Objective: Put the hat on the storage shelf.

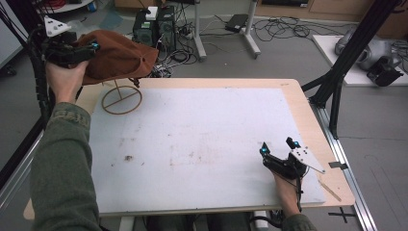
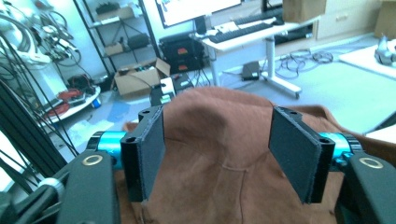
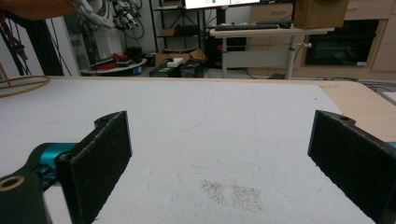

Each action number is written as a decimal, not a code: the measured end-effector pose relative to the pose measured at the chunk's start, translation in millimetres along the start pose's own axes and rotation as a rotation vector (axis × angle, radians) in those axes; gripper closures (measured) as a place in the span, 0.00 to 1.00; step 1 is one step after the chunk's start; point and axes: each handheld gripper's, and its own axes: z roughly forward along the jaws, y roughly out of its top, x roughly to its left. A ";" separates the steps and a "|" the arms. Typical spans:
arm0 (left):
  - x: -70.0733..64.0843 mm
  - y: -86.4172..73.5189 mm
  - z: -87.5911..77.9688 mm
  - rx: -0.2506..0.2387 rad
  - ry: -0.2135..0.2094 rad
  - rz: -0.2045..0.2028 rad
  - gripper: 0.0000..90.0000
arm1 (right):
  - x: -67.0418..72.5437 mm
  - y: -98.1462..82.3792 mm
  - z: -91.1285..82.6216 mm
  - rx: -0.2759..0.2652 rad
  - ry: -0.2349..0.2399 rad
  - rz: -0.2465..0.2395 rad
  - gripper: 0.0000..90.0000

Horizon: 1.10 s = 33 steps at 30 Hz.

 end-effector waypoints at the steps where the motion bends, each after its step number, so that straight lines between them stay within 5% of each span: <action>1: 0.3 0.7 -2.1 -0.018 0.006 -0.006 0.35 | 0.1 0.0 -0.1 0.003 -0.002 0.005 0.06; 21: 7.2 13.7 -59.7 -0.203 0.047 -0.088 0.27 | -1.3 1.9 -1.4 -0.012 -0.004 0.015 0.06; 33: 7.8 -33.1 -126.2 -0.297 0.143 -0.163 0.26 | -2.3 3.1 -1.8 -0.026 -0.010 0.023 0.06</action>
